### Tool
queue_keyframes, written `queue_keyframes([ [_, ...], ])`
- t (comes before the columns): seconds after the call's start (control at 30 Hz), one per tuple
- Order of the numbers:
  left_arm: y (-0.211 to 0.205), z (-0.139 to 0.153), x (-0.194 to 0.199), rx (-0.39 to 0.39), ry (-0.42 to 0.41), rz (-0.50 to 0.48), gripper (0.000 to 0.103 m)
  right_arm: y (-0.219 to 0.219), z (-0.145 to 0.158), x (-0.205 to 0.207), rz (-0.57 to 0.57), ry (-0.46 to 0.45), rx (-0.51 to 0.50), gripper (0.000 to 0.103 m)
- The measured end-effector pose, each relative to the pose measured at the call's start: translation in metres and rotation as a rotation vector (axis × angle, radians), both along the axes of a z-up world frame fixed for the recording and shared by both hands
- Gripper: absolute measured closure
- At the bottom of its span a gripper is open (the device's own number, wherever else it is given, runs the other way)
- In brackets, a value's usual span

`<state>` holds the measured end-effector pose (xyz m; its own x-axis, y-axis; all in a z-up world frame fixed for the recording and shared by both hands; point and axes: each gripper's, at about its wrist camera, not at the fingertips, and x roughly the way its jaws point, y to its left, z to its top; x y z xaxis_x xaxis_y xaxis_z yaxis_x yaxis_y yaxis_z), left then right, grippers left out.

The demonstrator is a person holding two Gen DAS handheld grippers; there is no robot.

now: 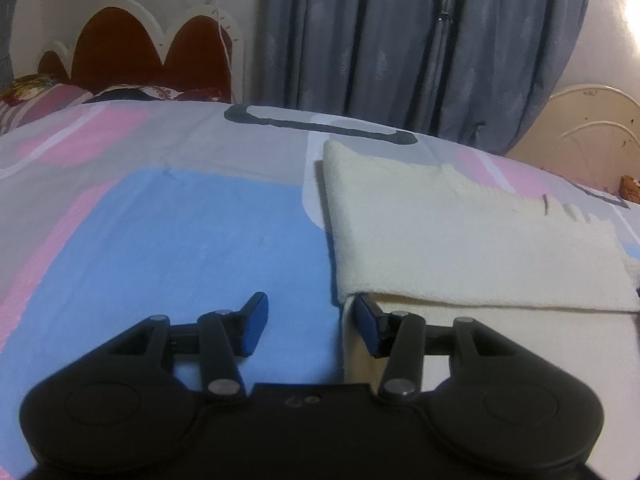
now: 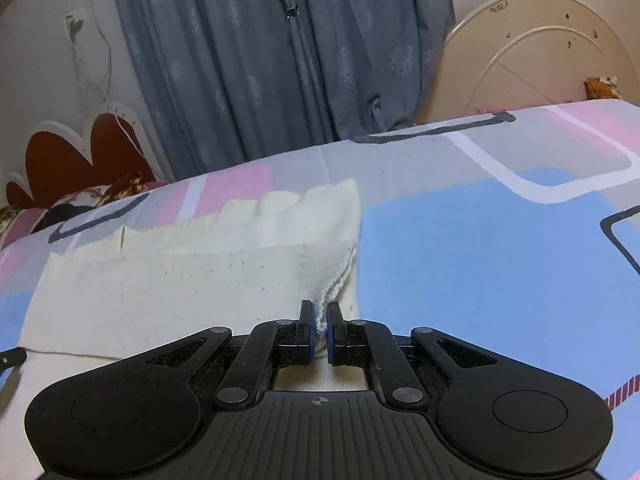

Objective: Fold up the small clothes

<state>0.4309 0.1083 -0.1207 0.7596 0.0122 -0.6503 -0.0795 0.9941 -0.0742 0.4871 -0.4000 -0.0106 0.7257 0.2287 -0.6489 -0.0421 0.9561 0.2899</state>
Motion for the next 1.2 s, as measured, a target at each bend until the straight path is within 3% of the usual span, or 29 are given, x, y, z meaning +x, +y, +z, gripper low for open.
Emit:
queue_keyframes([
  [0.07,0.009,0.007,-0.012,-0.005,-0.033,0.027,0.043,-0.004,0.003,-0.005,-0.023,-0.011,-0.017,0.093],
  [0.13,0.013,0.018,-0.026,-0.014,-0.114,0.032,0.043,-0.011,0.011,-0.015,-0.071,-0.039,-0.049,0.077],
  [0.2,0.001,0.028,-0.024,-0.040,-0.149,-0.021,0.044,-0.010,0.018,-0.018,-0.040,-0.066,0.006,0.077],
  [0.27,-0.029,0.033,-0.010,-0.013,-0.160,-0.125,0.044,0.008,0.019,-0.014,0.016,-0.073,-0.003,0.077],
  [0.37,-0.065,0.024,0.014,0.033,-0.109,-0.202,0.043,0.048,0.016,-0.007,0.136,-0.075,-0.014,0.077],
  [0.43,-0.068,0.010,0.025,0.053,-0.055,-0.177,0.044,0.067,0.013,-0.006,0.176,-0.081,-0.056,0.077],
  [0.5,-0.050,0.001,0.022,0.011,-0.048,-0.154,0.044,0.061,0.008,-0.005,0.156,-0.066,-0.062,0.077],
  [0.57,-0.034,0.000,0.016,-0.007,-0.058,-0.141,0.044,0.041,-0.002,-0.003,0.067,-0.032,-0.142,0.077],
  [0.63,-0.028,0.009,0.019,-0.001,-0.072,-0.094,0.043,0.019,-0.004,0.001,-0.003,-0.020,-0.124,0.077],
  [0.7,-0.026,0.020,0.033,-0.069,-0.119,-0.106,0.041,0.017,0.003,0.005,-0.022,-0.057,-0.101,0.077],
  [0.8,-0.046,0.029,0.062,-0.043,-0.139,-0.160,0.032,0.042,0.014,0.019,0.064,-0.113,-0.048,0.077],
  [0.93,-0.064,0.018,0.102,-0.013,-0.101,-0.184,0.033,0.094,0.013,0.047,0.186,-0.110,0.006,0.077],
  [1.1,-0.042,-0.004,0.132,-0.035,-0.036,-0.112,0.033,0.142,-0.002,0.075,0.301,-0.058,0.060,0.077],
  [1.2,-0.028,-0.009,0.127,-0.060,-0.060,-0.128,0.033,0.154,-0.016,0.084,0.326,-0.061,0.000,0.077],
])
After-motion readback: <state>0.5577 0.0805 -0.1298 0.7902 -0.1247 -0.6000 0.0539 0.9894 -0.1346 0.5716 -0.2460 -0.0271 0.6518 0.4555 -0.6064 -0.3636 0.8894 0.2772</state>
